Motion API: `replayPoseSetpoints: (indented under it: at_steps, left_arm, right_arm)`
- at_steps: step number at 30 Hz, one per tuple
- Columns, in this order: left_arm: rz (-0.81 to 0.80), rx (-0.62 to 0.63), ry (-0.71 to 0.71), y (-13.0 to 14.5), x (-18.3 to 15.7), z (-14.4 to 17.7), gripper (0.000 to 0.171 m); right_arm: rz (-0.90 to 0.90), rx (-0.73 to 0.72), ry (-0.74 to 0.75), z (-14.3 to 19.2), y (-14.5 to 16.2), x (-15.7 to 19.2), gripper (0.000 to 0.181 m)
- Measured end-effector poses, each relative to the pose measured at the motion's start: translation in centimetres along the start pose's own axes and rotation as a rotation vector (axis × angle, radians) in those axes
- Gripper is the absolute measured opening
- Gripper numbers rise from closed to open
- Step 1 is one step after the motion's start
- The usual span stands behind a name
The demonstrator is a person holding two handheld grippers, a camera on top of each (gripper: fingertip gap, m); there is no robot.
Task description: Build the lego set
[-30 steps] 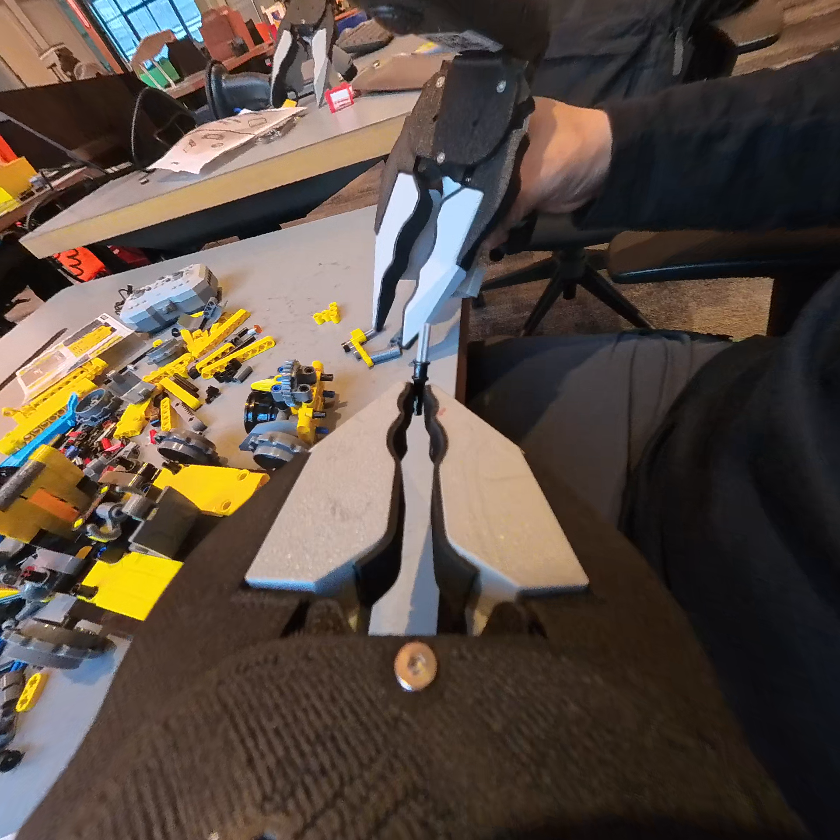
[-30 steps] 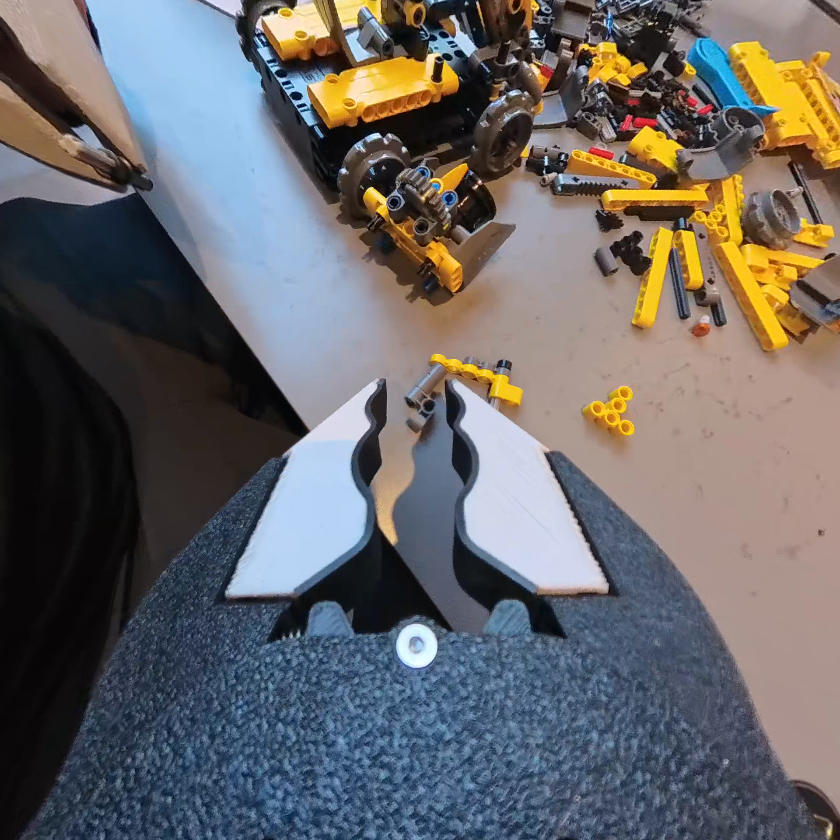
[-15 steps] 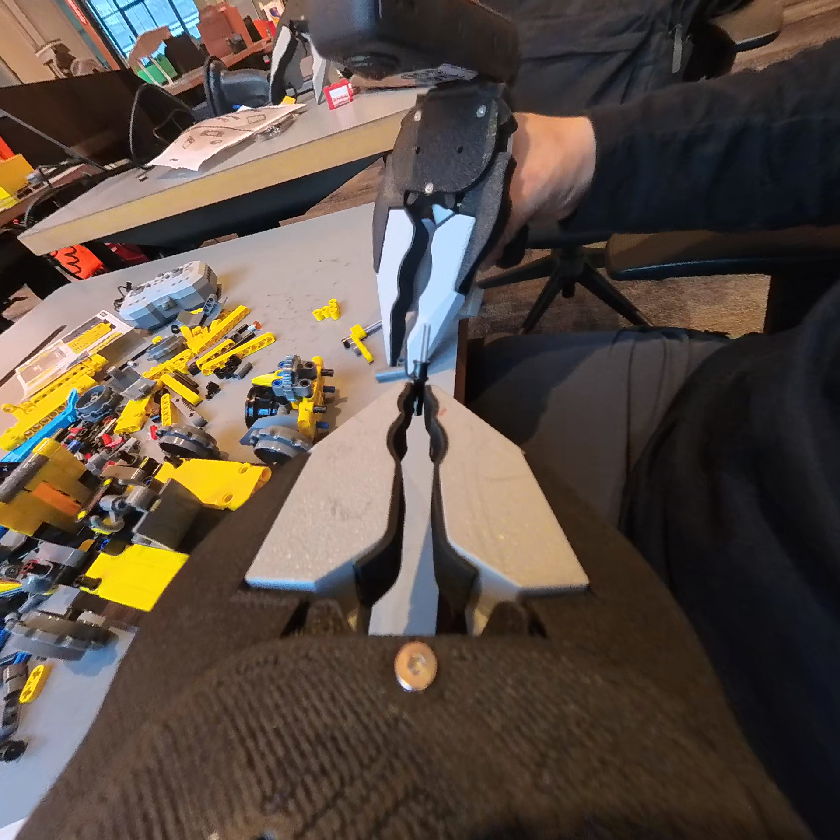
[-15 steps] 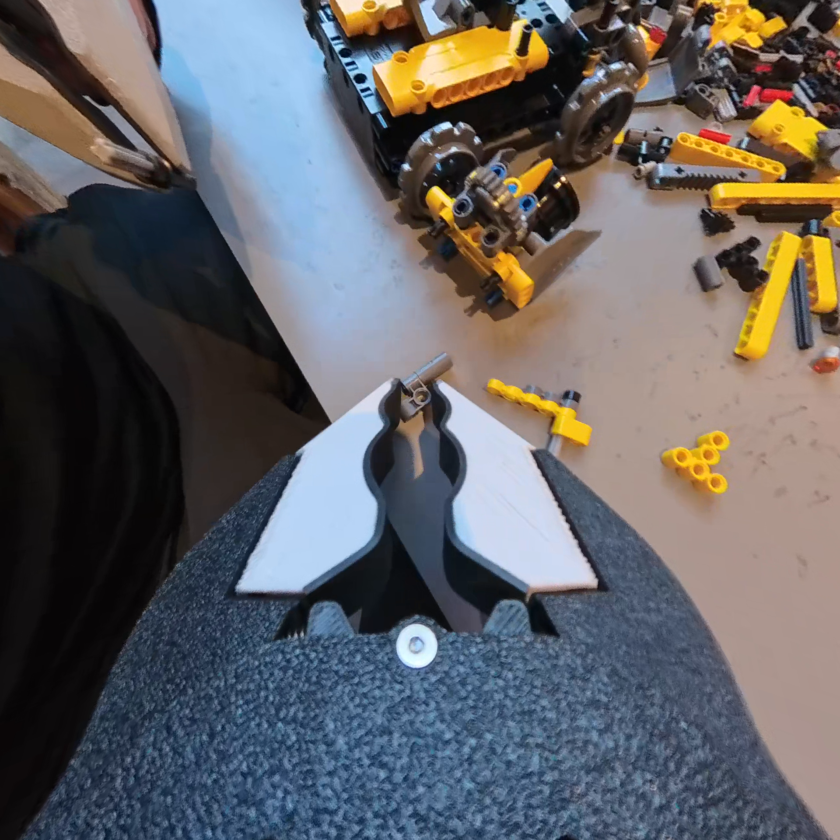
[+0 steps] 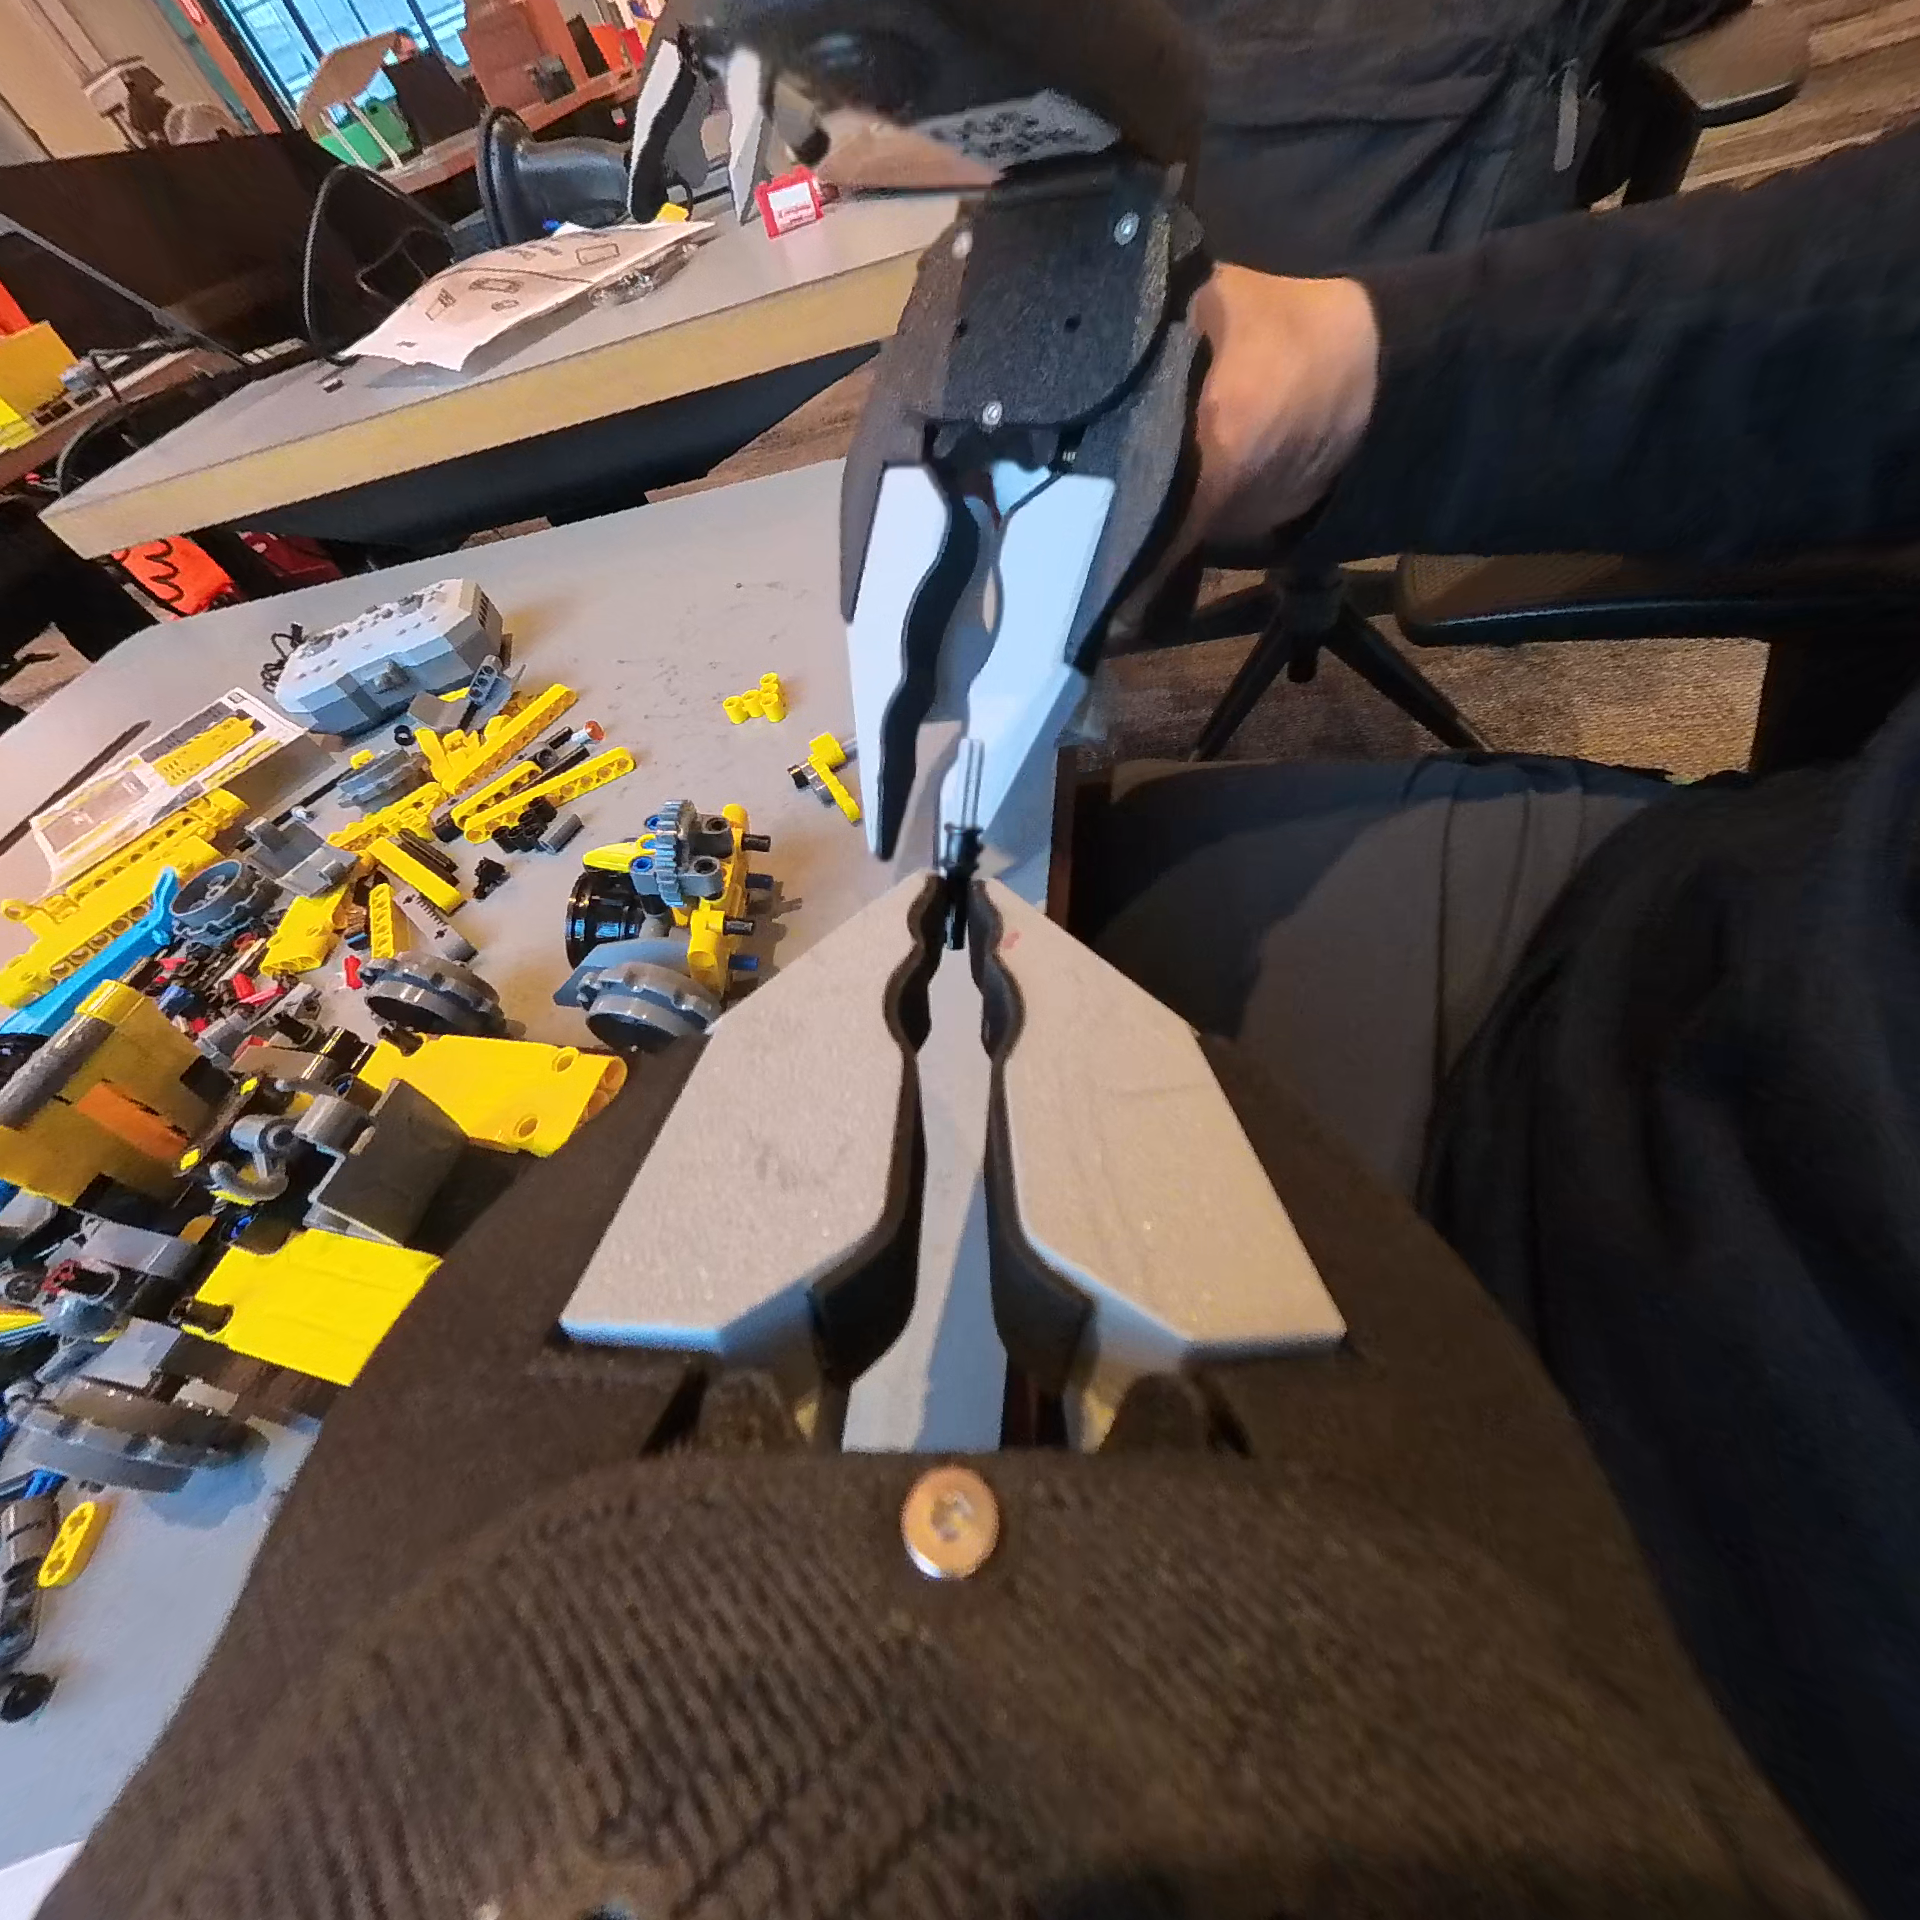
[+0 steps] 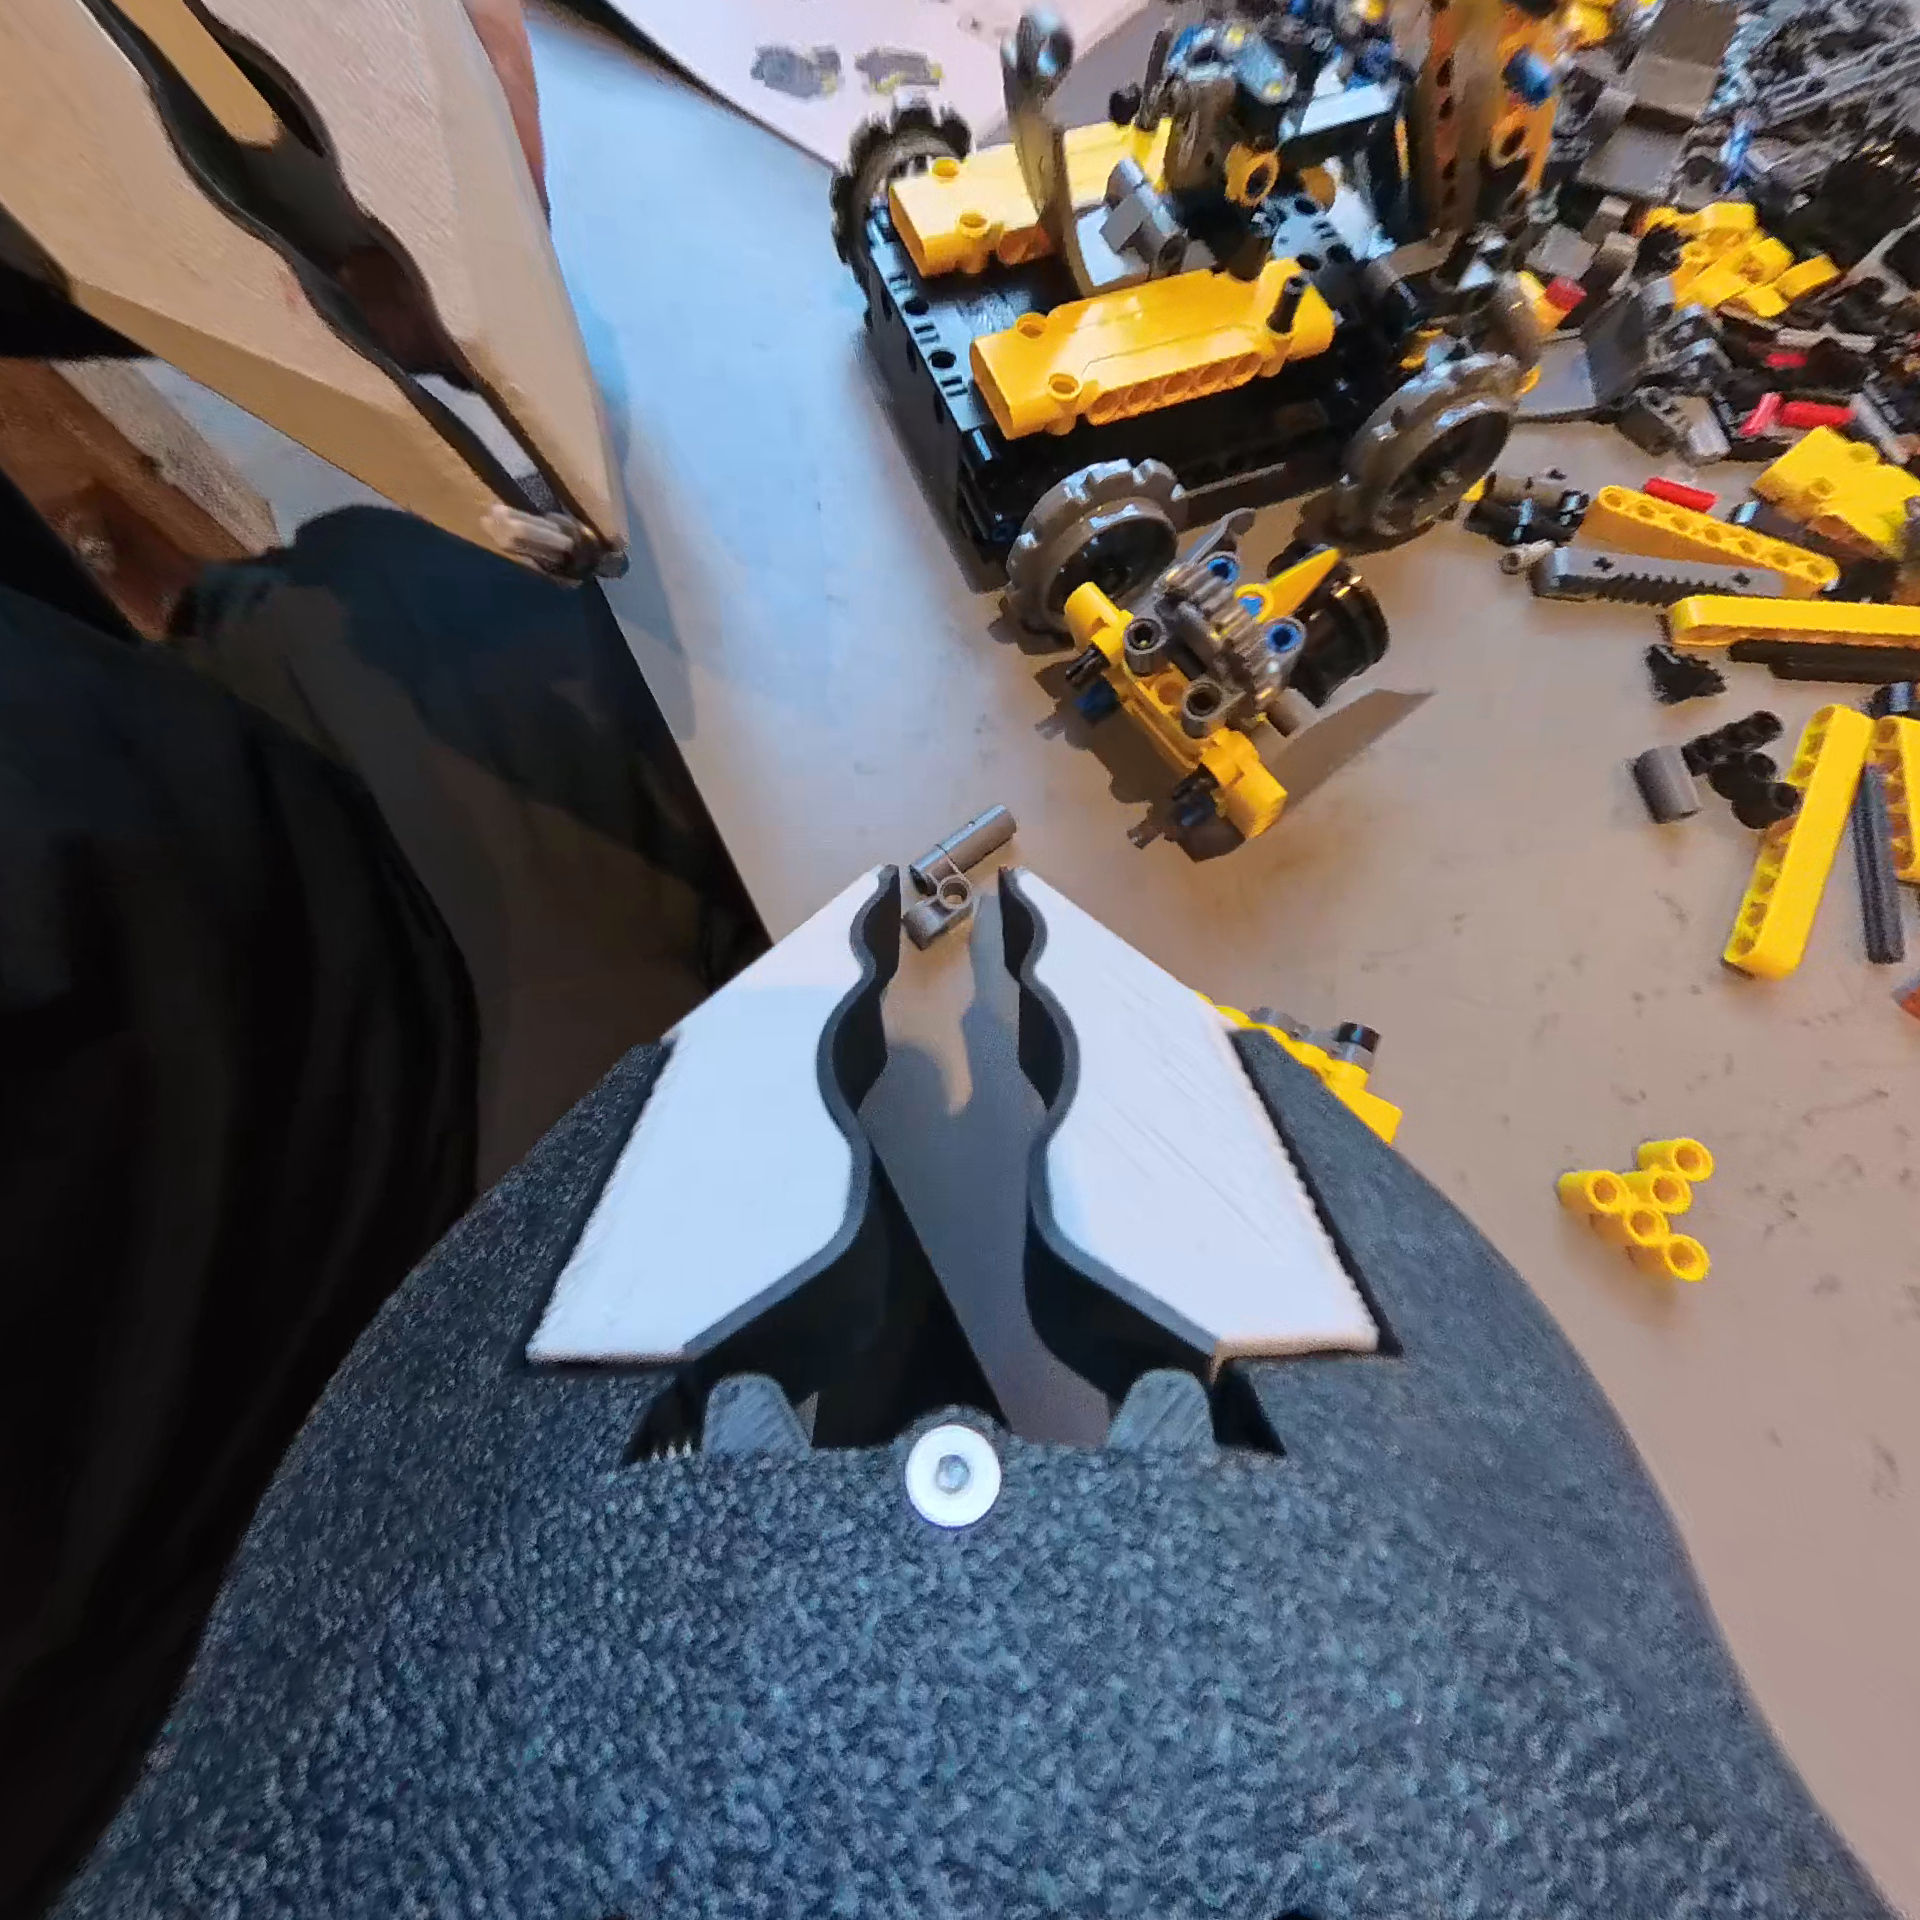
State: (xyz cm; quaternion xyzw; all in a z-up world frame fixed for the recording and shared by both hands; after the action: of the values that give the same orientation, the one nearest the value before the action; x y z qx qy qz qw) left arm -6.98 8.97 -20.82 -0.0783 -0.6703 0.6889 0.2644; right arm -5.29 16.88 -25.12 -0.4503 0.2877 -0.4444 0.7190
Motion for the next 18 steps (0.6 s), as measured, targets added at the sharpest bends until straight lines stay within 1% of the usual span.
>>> replayPoseSetpoints:
  at_steps: [2, 5, 8, 10, 12, 15, 18]
  left_arm:
    - [0.002, -0.002, -0.003, 0.0, 0.1, 0.0, 0.003]
    - [0.004, -0.012, -0.009, -0.2, 0.2, 0.1, 0.003]
    - [0.008, -0.021, -0.012, -0.3, 0.2, 0.2, 0.003]
    - [0.014, -0.021, -0.015, -0.3, 0.3, 0.2, 0.003]
    - [0.03, -0.016, 0.008, -0.3, 0.1, -0.2, 0.003]
    - [0.048, -0.014, 0.065, -0.4, -0.8, -1.3, 0.003]
    - [0.019, 0.014, 0.115, -0.1, -1.7, -2.2, 0.003]
  right_arm:
    - [-0.003, -0.033, 0.009, 0.7, -0.4, -0.2, 0.019]
    - [0.0, -0.044, 0.066, 2.2, -0.4, -1.3, 0.019]
    - [-0.055, -0.106, 0.07, 3.7, -1.2, -1.7, 0.021]
    - [-0.07, -0.175, 0.018, 4.4, -2.3, -0.5, 0.023]
    - [-0.044, -0.225, -0.038, 4.8, -2.9, 1.2, 0.02]
    - [-0.011, -0.237, -0.078, 4.7, -2.4, 3.0, 0.019]
    - [-0.032, -0.253, -0.095, 4.4, -2.1, 4.0, 0.019]
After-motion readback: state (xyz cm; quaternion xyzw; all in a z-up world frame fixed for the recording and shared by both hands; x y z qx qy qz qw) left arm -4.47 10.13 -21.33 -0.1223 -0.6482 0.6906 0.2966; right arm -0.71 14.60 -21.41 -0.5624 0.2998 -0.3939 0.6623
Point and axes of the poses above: each gripper's, where its closed fingertips meet, z back along the fingers, y out of its underside, x = y × z across the jaws, the point moved 2 cm from there along z, back along the fingers, and after that the axes turned 14 degrees about -x, right-handed, at the moved point
